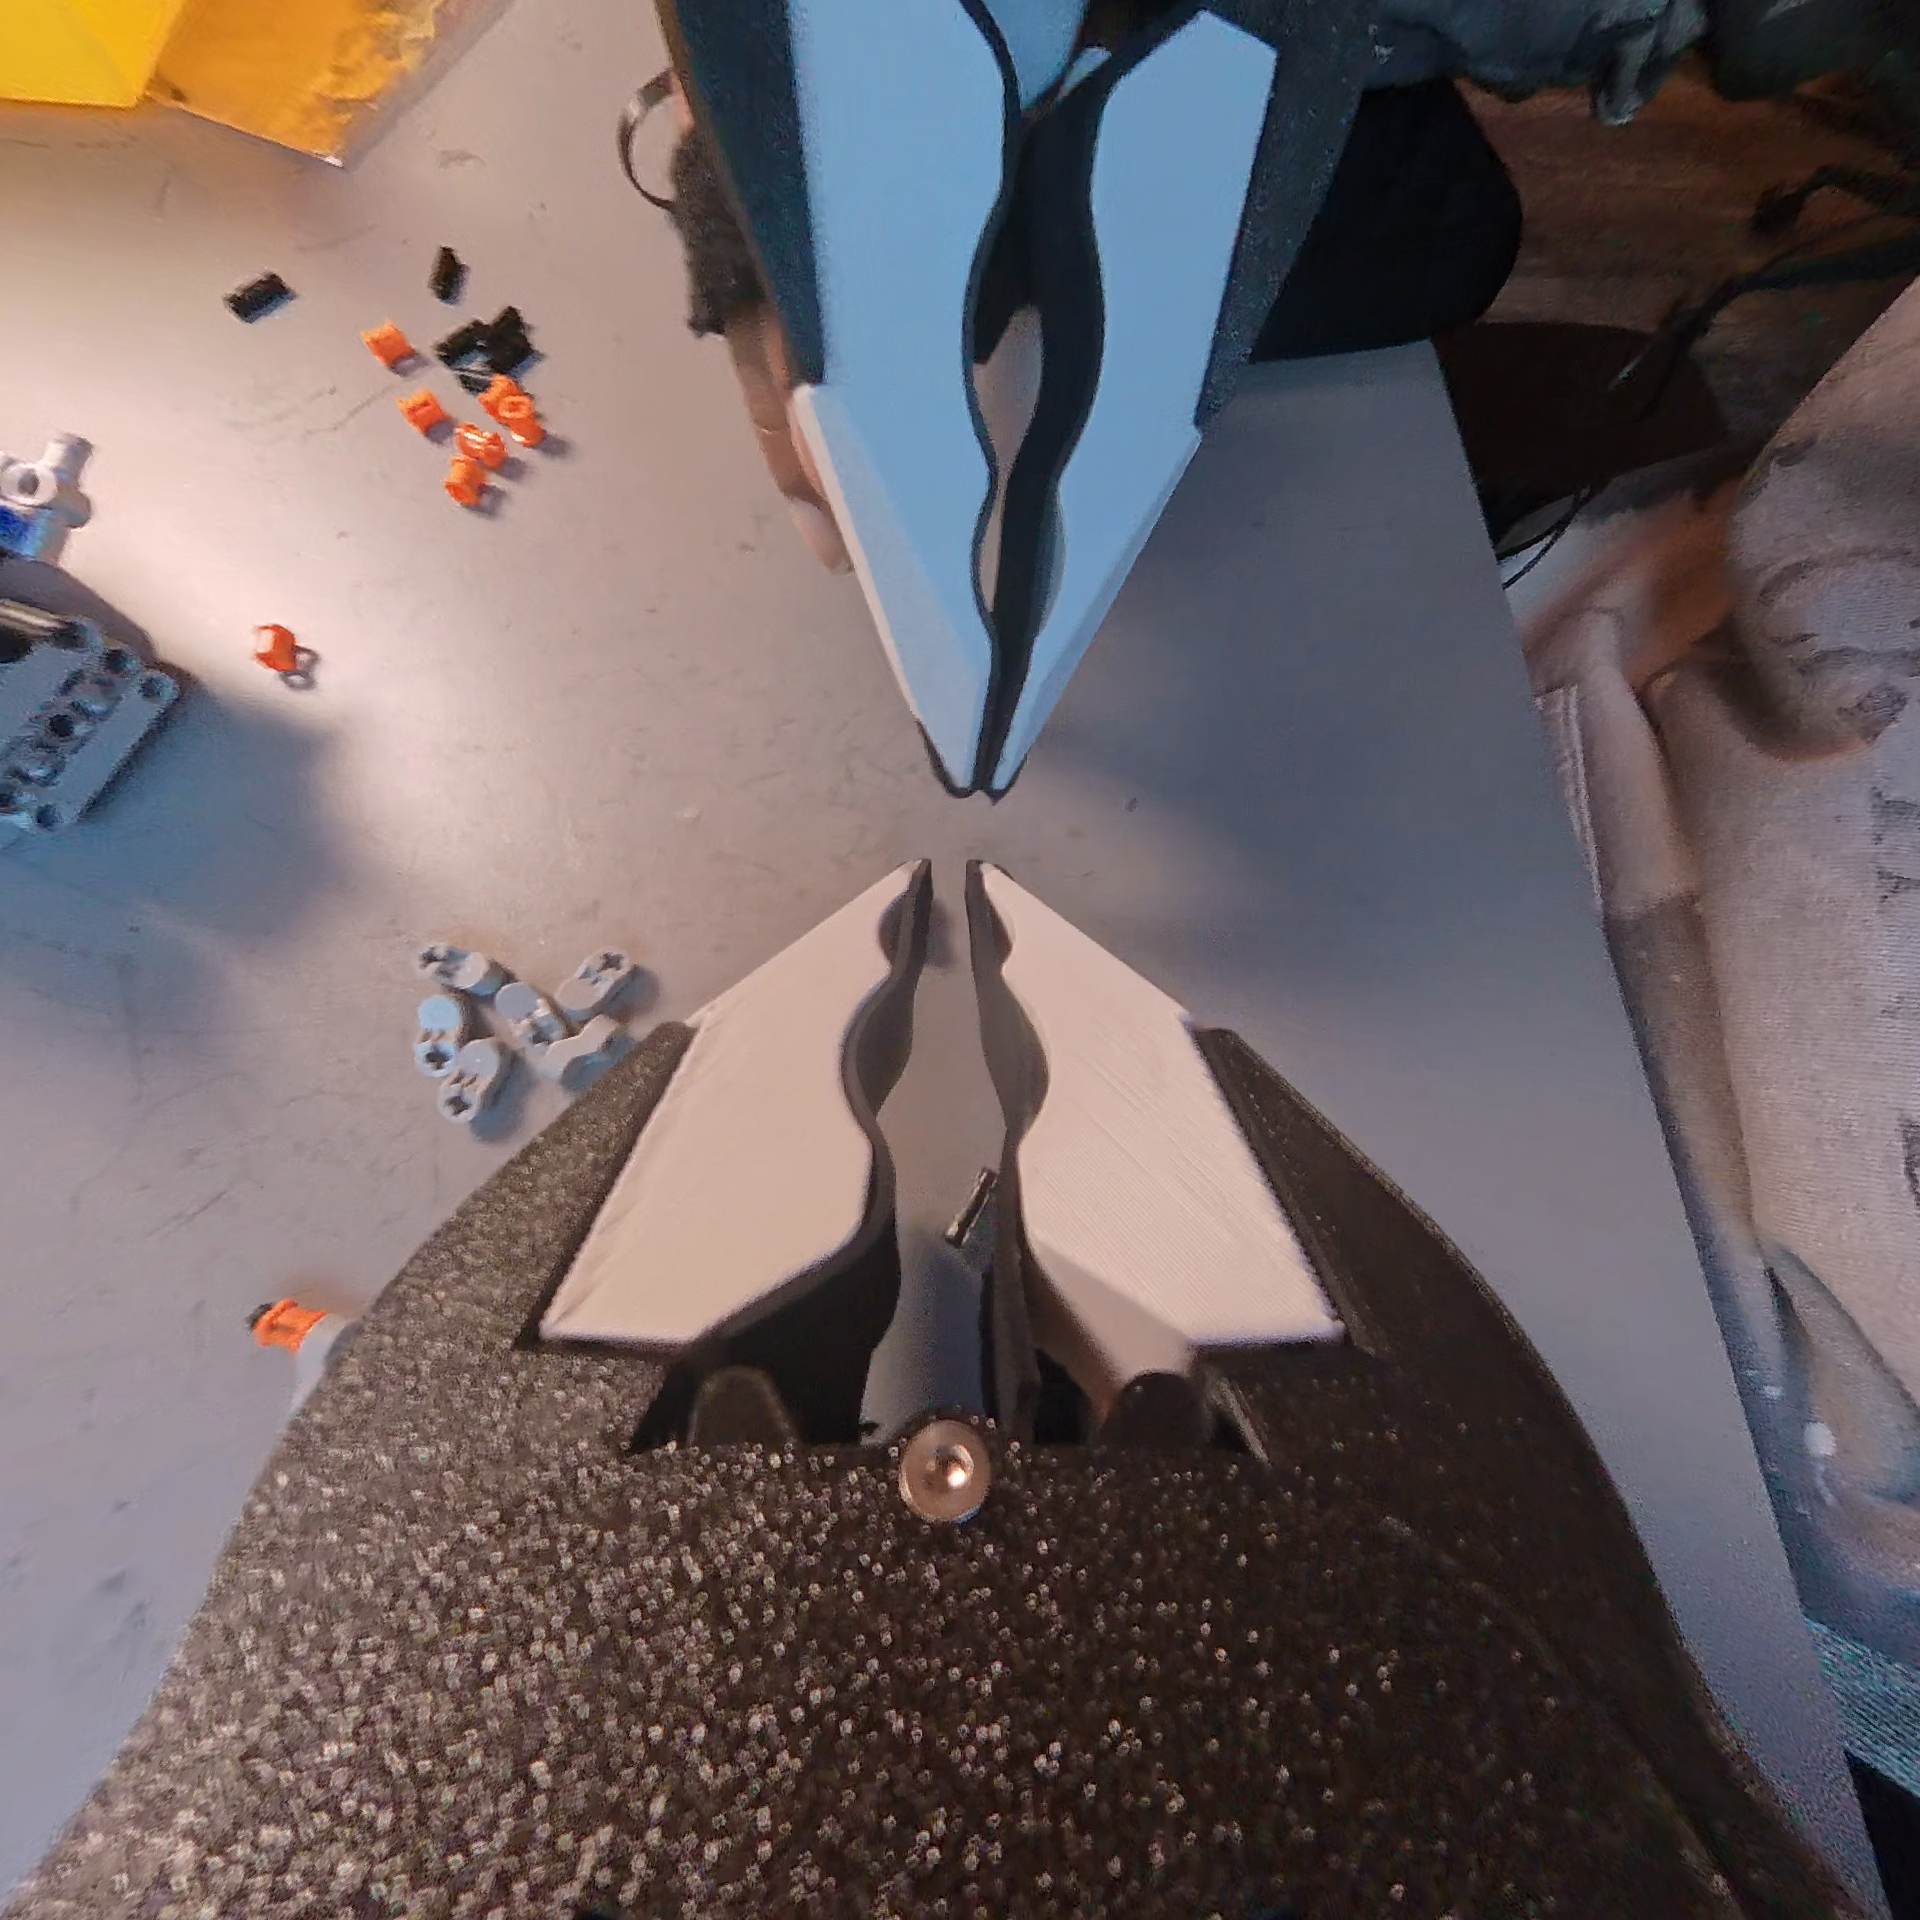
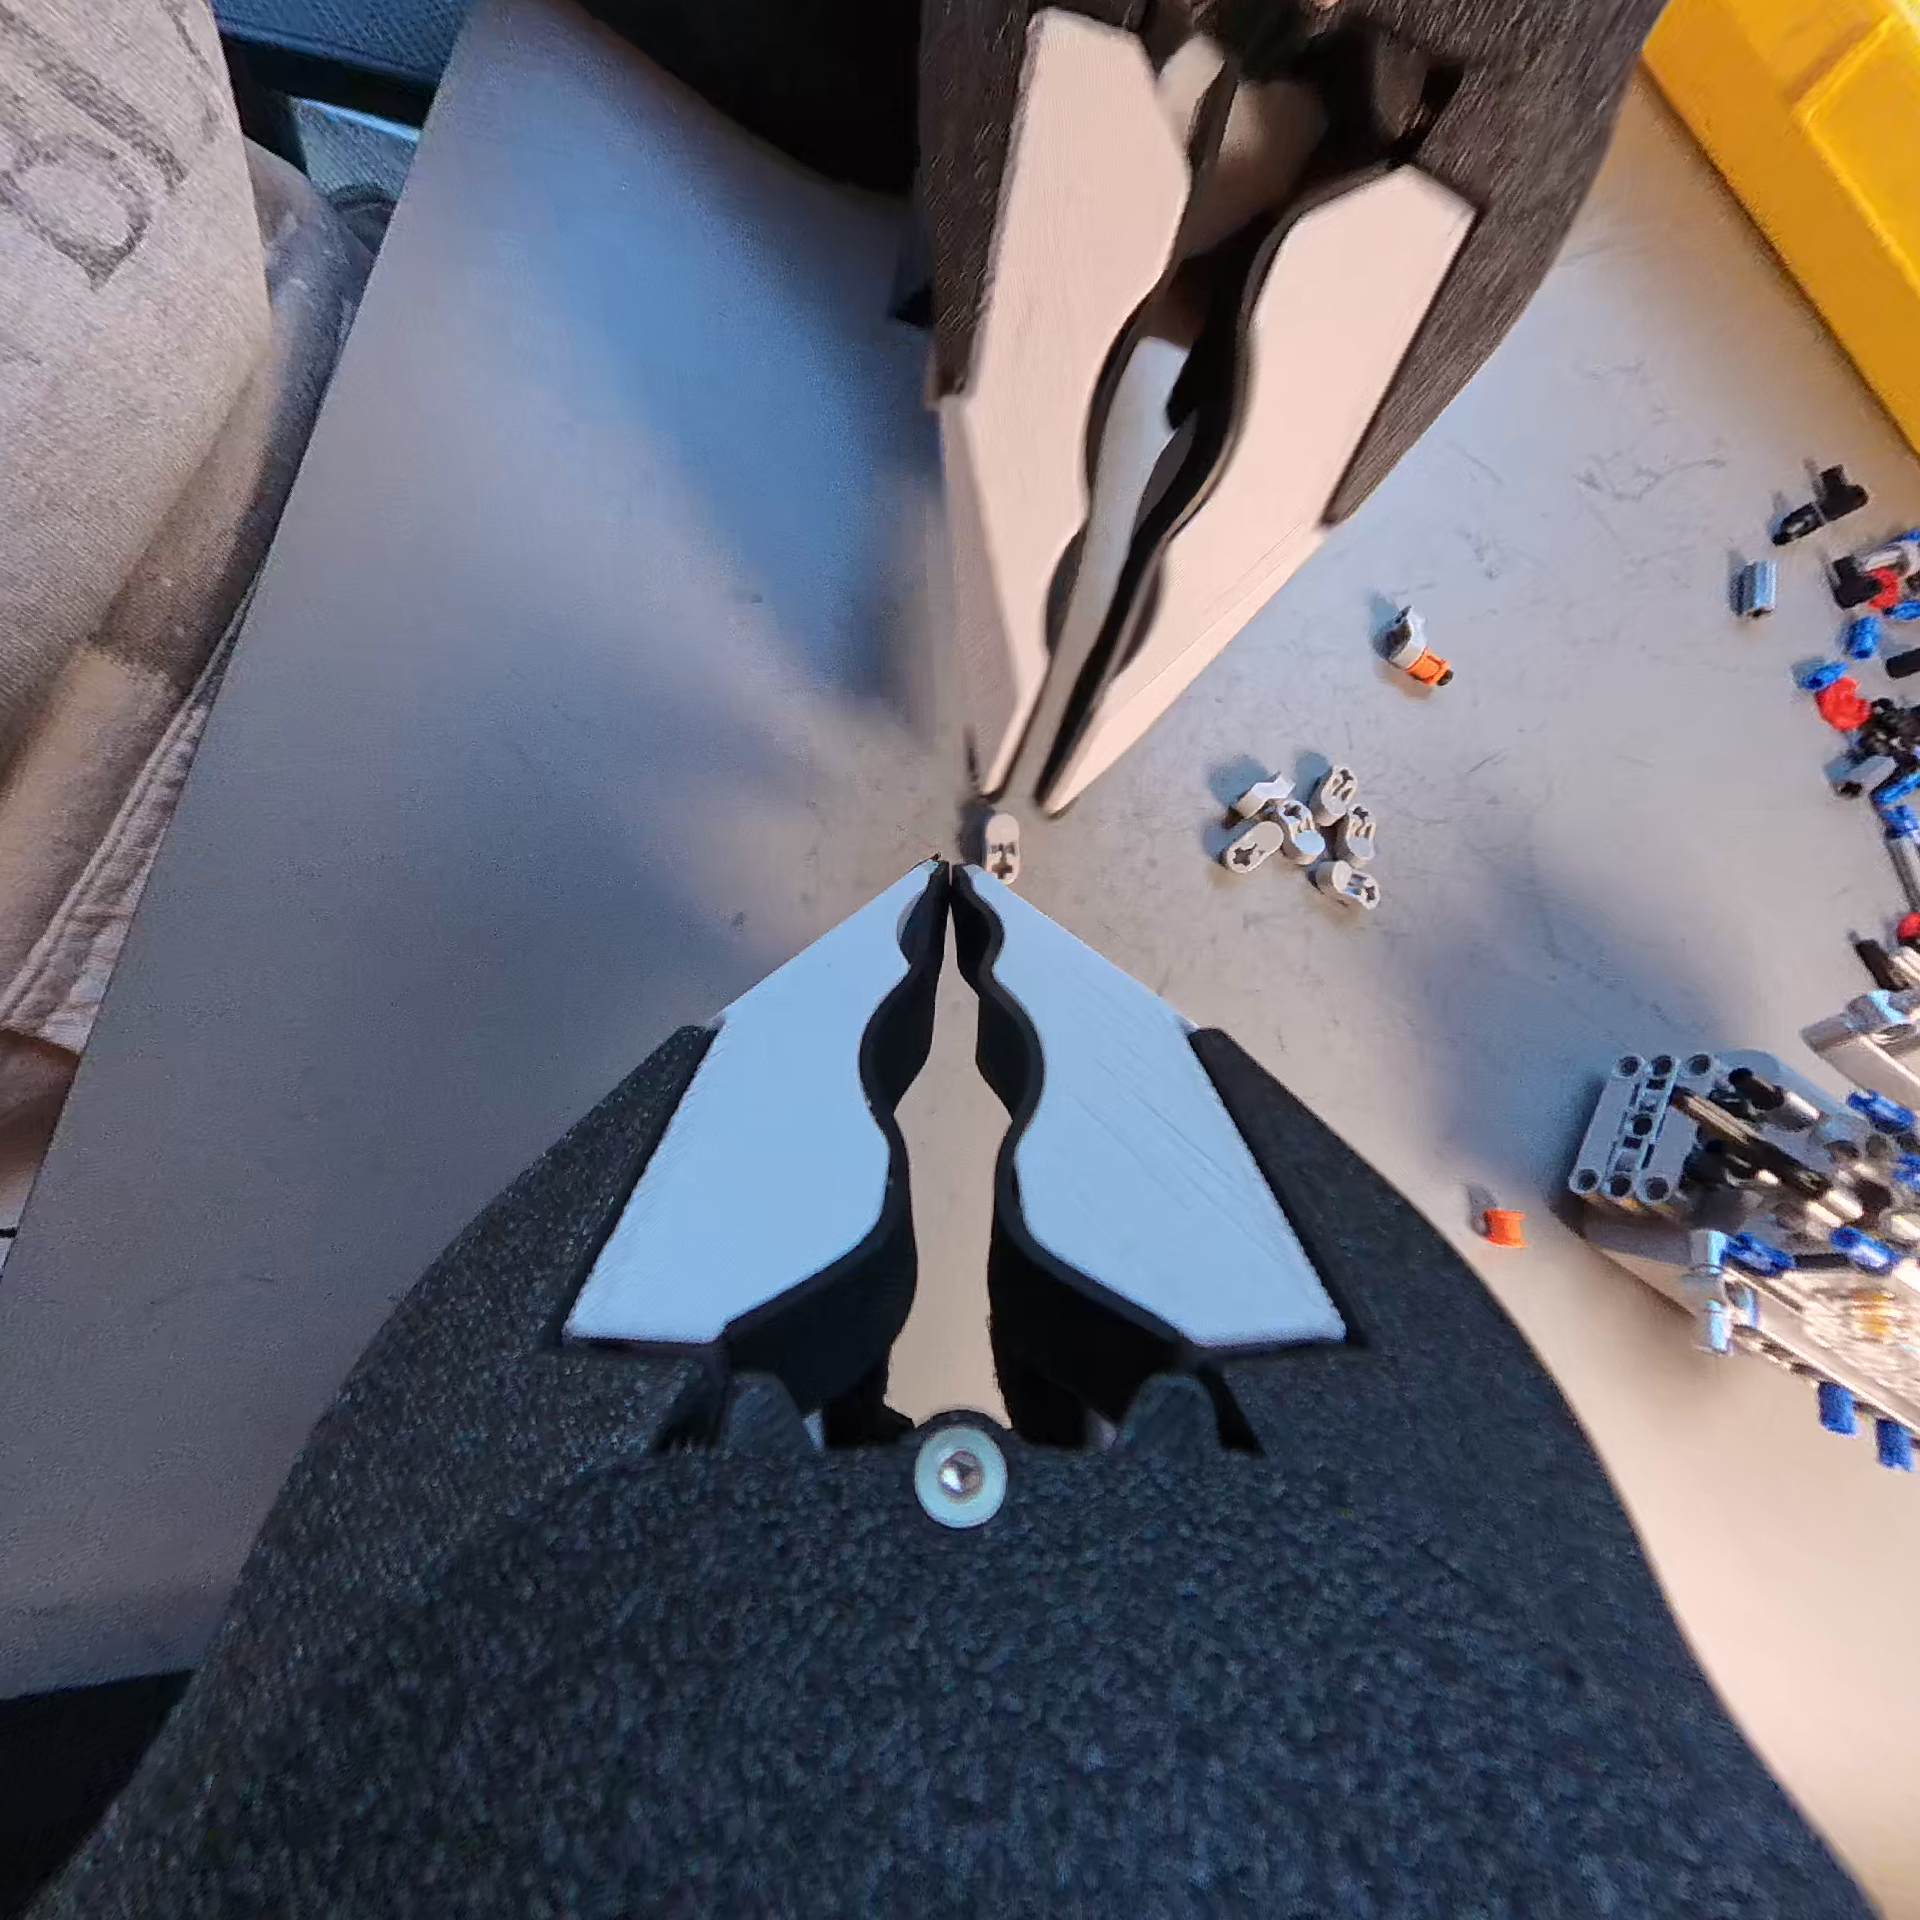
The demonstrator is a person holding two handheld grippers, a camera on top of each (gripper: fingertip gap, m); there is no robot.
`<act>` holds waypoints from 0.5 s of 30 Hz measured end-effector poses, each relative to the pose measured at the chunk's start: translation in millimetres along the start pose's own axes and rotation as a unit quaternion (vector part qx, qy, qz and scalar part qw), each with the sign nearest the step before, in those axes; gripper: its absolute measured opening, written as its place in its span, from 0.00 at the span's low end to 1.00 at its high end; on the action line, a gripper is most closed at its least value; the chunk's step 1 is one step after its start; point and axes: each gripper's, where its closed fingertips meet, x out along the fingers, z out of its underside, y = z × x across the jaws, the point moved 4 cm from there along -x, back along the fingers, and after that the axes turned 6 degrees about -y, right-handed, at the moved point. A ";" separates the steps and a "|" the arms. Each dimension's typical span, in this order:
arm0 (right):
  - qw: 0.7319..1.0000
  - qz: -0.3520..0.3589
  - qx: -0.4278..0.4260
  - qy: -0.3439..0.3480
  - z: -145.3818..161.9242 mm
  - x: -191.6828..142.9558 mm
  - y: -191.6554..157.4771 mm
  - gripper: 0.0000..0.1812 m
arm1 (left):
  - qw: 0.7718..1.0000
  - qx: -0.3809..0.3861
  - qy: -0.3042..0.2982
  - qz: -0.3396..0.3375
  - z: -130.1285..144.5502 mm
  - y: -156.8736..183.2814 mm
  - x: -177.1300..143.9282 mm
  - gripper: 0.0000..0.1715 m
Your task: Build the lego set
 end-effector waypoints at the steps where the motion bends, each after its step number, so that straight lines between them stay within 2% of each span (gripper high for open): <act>1: 1.000 0.002 0.004 0.004 0.3 0.1 -0.1 0.00 | 1.000 -0.002 0.007 -0.015 -0.7 -5.3 -7.3 0.02; 5: 1.000 0.001 0.021 0.019 1.1 1.2 -1.7 0.02 | 0.995 -0.022 0.034 -0.087 2.4 -31.5 -47.3 0.03; 8: 0.999 0.002 0.030 0.025 2.6 3.6 -0.8 0.04 | 0.994 -0.040 0.015 -0.100 15.5 -37.4 -68.7 0.05; 11: 0.999 0.007 0.035 0.028 3.7 4.5 1.8 0.05 | 0.997 -0.056 -0.029 -0.045 30.9 -18.3 -67.6 0.05; 15: 0.999 0.018 0.039 0.032 4.7 4.9 5.7 0.05 | 0.994 -0.058 -0.086 -0.023 46.6 2.5 -42.7 0.06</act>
